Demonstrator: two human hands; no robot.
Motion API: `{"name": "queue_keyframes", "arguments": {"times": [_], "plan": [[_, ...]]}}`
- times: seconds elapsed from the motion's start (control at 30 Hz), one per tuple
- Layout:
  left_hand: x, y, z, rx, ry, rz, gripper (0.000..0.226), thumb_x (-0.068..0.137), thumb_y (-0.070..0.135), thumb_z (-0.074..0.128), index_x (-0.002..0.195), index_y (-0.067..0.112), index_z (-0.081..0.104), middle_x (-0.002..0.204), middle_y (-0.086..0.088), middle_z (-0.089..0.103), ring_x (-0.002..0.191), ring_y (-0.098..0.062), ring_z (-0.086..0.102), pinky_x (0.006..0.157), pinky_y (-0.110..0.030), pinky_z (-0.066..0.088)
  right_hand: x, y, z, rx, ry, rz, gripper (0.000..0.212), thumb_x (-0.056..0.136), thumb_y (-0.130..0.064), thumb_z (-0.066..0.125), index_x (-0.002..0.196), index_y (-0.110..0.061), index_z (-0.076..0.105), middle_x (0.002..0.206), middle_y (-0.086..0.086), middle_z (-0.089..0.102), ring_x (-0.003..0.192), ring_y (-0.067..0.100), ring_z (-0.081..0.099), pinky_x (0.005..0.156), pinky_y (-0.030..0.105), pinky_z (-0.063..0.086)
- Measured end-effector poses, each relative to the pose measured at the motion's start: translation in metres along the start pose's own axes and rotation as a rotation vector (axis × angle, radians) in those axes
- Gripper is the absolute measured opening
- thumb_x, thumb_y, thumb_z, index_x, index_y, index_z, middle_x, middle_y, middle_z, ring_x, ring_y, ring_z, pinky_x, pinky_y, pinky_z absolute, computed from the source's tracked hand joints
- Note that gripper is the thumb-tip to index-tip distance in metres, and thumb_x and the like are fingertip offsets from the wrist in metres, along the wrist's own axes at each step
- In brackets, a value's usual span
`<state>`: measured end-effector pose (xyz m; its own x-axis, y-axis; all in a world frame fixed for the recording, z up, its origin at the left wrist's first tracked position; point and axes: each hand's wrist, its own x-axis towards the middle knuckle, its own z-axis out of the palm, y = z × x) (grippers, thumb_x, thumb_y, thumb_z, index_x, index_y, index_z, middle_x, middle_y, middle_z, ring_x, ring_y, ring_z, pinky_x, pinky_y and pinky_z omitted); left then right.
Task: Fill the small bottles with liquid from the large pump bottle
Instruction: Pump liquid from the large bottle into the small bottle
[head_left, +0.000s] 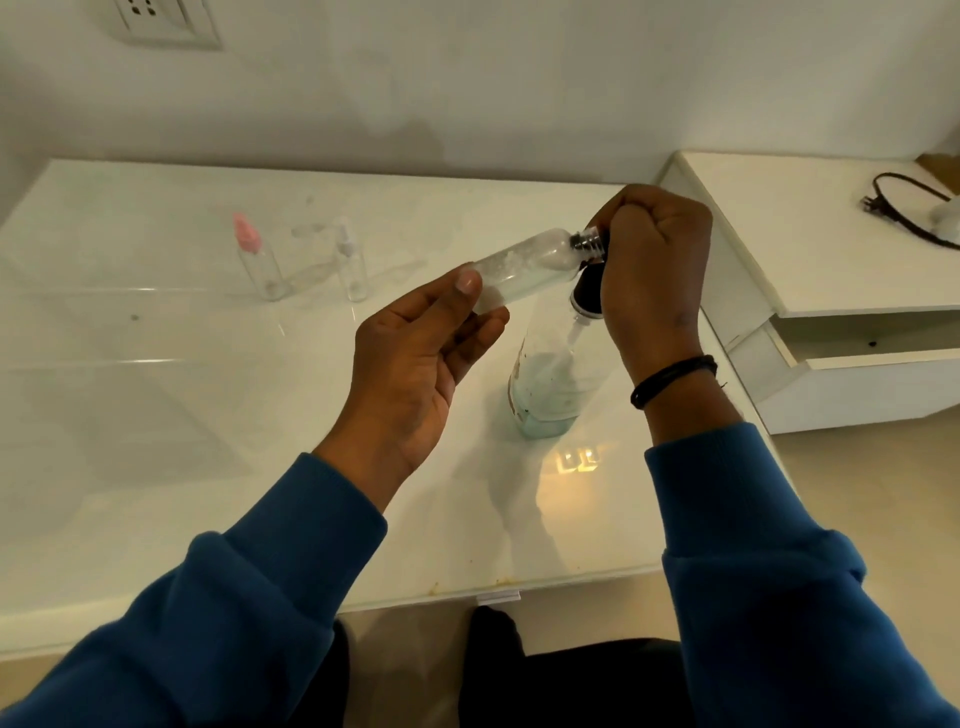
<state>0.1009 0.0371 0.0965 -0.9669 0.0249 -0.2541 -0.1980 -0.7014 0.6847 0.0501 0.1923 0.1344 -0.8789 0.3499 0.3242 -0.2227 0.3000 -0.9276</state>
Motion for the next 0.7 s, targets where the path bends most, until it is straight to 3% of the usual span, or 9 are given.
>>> {"name": "queue_keyframes", "arguments": {"times": [0.2,0.37,0.7], "plan": [[-0.0010,-0.0019,-0.0002,0.000,0.010,-0.002,0.045,0.078,0.019,0.073,0.119,0.000,0.069,0.116,-0.019,0.074,0.096,-0.026,0.075,0.076,-0.025,0.060,-0.0036,0.0024,-0.0002,0.052,-0.010,0.034,0.026,0.078,0.014,0.035,0.063,0.007,0.055,0.046,-0.005,0.044,0.041,0.002,0.040,0.041,0.015,0.034],[0.0000,-0.0029,-0.0009,-0.027,-0.003,-0.020,0.042,0.080,0.019,0.073,0.117,0.001,0.070,0.115,-0.018,0.074,0.098,-0.026,0.074,0.079,-0.026,0.060,0.0046,-0.0002,-0.0039,-0.008,-0.009,-0.013,0.033,0.080,0.010,0.038,0.057,-0.008,0.054,0.042,-0.014,0.049,0.045,0.000,0.049,0.049,0.015,0.041],[-0.0007,-0.0034,-0.0017,-0.032,-0.008,-0.028,0.035,0.080,0.018,0.073,0.111,0.003,0.072,0.111,-0.016,0.075,0.098,-0.026,0.074,0.082,-0.027,0.060,0.0013,-0.0016,-0.0031,0.013,-0.028,0.003,0.035,0.080,0.010,0.037,0.054,-0.010,0.050,0.039,-0.015,0.045,0.040,0.001,0.043,0.043,0.016,0.036]]}}
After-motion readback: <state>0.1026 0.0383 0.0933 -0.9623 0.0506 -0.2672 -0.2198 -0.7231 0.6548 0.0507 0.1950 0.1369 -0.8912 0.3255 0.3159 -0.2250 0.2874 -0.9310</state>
